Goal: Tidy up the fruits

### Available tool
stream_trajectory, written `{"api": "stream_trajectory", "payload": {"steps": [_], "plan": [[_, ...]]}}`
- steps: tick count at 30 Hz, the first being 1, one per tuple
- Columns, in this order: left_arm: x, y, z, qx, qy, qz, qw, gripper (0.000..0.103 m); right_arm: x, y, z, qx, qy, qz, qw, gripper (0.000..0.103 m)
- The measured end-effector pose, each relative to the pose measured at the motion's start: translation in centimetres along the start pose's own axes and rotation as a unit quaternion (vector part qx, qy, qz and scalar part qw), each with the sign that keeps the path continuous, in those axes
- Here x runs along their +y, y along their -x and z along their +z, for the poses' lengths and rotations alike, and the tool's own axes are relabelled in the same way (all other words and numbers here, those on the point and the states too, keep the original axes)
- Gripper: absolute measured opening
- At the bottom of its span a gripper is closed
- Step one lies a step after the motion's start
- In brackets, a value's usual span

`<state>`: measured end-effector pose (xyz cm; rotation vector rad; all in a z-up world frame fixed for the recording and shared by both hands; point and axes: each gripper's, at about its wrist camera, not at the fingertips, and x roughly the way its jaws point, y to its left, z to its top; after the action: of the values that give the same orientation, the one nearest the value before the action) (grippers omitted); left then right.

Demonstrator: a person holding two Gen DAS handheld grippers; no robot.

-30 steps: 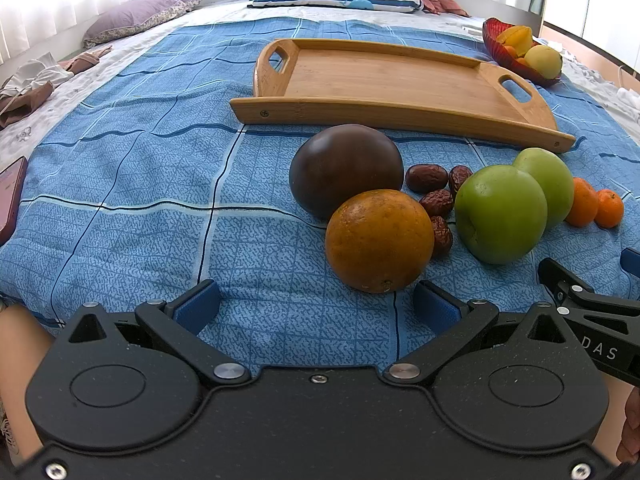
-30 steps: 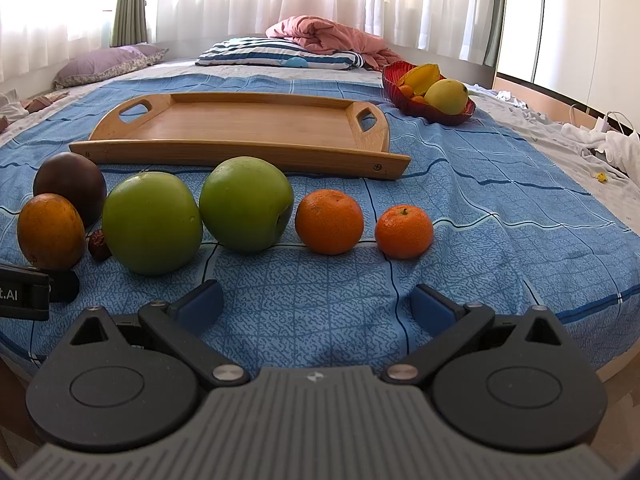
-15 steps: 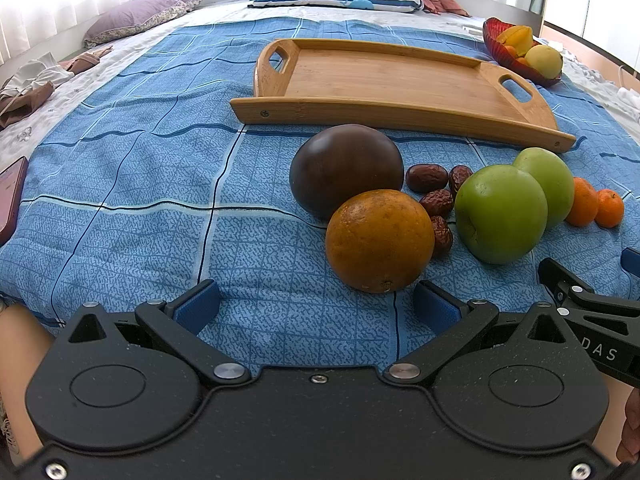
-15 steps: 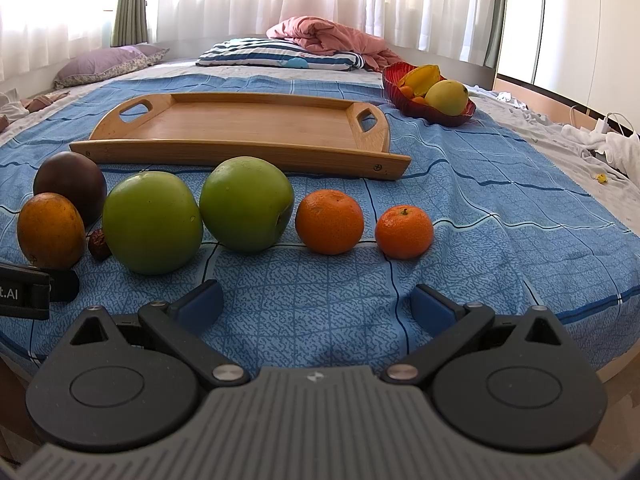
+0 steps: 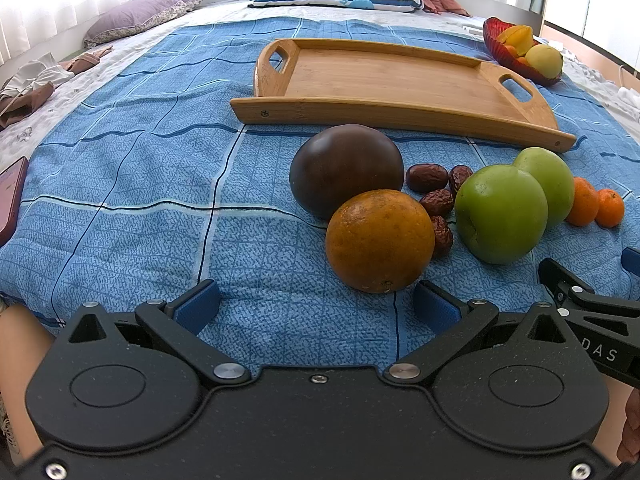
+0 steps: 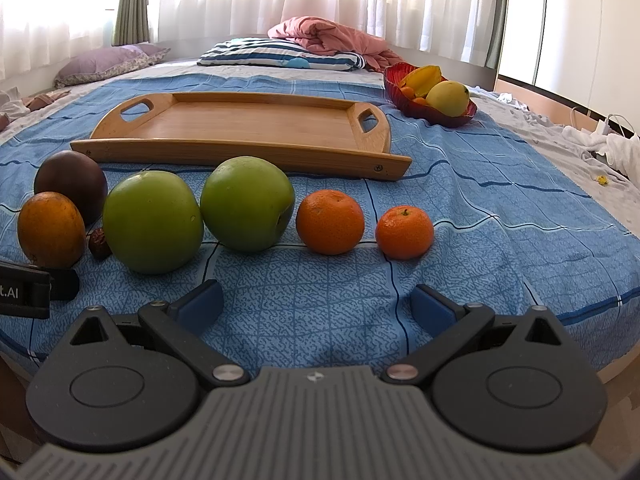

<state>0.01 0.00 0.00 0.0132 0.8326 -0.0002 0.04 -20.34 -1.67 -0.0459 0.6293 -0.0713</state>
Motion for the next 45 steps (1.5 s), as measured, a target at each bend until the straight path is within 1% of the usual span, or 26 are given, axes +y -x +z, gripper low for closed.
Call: {"api": "stream_trajectory", "payload": {"steps": [39,45], "plan": [[-0.01,0.00,-0.01,0.000,-0.001,0.001,1.0000,0.103,-0.01,-0.16,-0.06,-0.001,0.001,0.000,1.000,0.103],[-0.01,0.00,-0.01,0.000,-0.001,0.001,1.0000,0.103,-0.15,0.09,0.22,0.001,-0.001,0.006,1.000,0.103]]}}
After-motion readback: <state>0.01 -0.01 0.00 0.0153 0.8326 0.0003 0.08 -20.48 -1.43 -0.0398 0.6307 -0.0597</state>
